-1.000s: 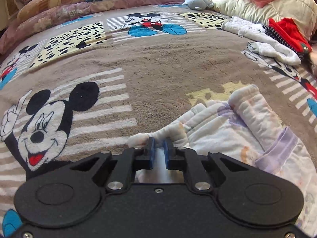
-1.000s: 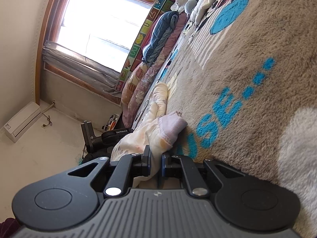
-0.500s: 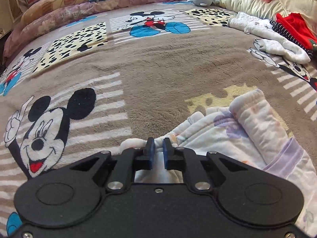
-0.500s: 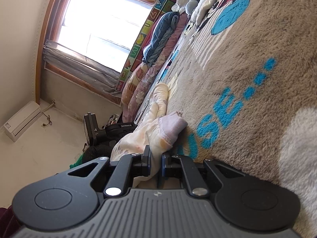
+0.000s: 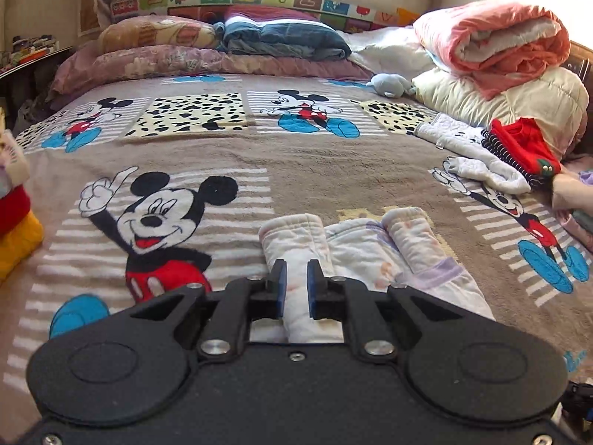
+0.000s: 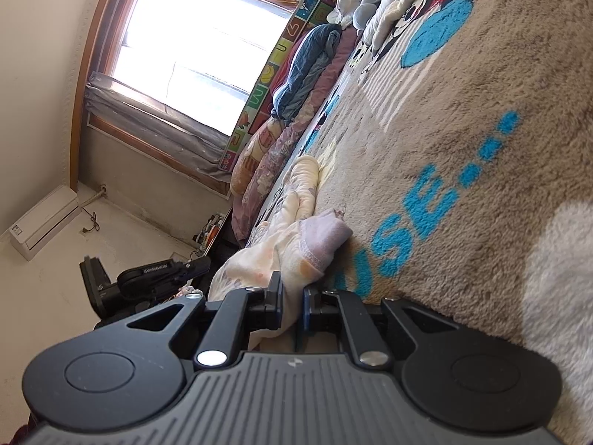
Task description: Fold clothes
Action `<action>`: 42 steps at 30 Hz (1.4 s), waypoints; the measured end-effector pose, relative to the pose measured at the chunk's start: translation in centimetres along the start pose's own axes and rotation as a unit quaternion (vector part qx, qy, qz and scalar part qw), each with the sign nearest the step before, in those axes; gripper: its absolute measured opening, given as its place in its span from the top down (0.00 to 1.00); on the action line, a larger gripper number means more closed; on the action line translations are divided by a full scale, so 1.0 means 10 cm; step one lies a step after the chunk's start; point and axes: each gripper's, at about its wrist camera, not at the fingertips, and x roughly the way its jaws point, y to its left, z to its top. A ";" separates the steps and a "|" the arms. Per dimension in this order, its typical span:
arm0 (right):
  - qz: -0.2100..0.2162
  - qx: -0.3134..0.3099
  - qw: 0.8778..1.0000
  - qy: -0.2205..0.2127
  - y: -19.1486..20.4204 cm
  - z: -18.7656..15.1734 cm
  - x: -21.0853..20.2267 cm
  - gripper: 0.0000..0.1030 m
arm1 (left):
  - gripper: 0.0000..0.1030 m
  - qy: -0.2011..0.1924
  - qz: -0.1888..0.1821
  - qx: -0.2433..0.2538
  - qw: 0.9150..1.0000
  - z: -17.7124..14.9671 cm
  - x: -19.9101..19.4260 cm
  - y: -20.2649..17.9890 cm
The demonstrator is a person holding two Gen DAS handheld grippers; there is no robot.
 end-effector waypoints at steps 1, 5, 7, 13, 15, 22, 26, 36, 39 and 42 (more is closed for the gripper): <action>0.001 0.000 1.000 0.000 0.00 0.00 0.00 0.89 | 0.92 -0.010 0.000 -0.010 1.000 -0.12 -0.15 0.00; 0.003 0.003 1.000 0.002 0.00 0.00 -0.01 0.89 | 0.92 -0.039 0.006 -0.040 0.998 -0.65 -0.72 -0.09; 0.002 0.005 1.000 0.003 0.00 0.00 -0.02 0.89 | 0.92 -0.042 0.005 -0.045 0.998 -0.88 -0.92 -0.18; -0.007 0.019 1.000 0.005 0.02 0.01 -0.04 0.89 | 0.92 0.005 -0.010 0.042 0.999 -1.53 -0.86 -0.59; -0.010 0.027 1.000 0.004 0.03 0.01 -0.05 0.89 | 0.92 -0.005 -0.005 0.070 0.998 -1.62 -0.85 -0.63; -0.005 0.021 1.000 -0.010 0.29 0.08 -0.19 0.84 | 0.45 -0.066 -0.083 0.065 0.992 -1.54 -1.19 -0.47; 0.000 0.018 1.000 -0.018 0.50 0.16 -0.22 0.85 | 0.45 -0.060 -0.073 0.118 0.989 -1.59 -1.17 -0.58; 0.021 -0.003 1.000 -0.013 1.16 0.37 0.02 0.85 | 0.44 -0.041 -0.066 0.173 0.982 -1.67 -1.06 -0.66; 0.019 -0.003 1.000 -0.008 1.30 0.44 0.17 0.85 | 0.45 -0.030 -0.074 0.171 0.982 -1.68 -1.03 -0.62; 0.013 -0.016 1.000 0.001 1.44 0.49 0.35 0.85 | 0.45 -0.034 -0.073 0.172 0.982 -1.68 -1.02 -0.61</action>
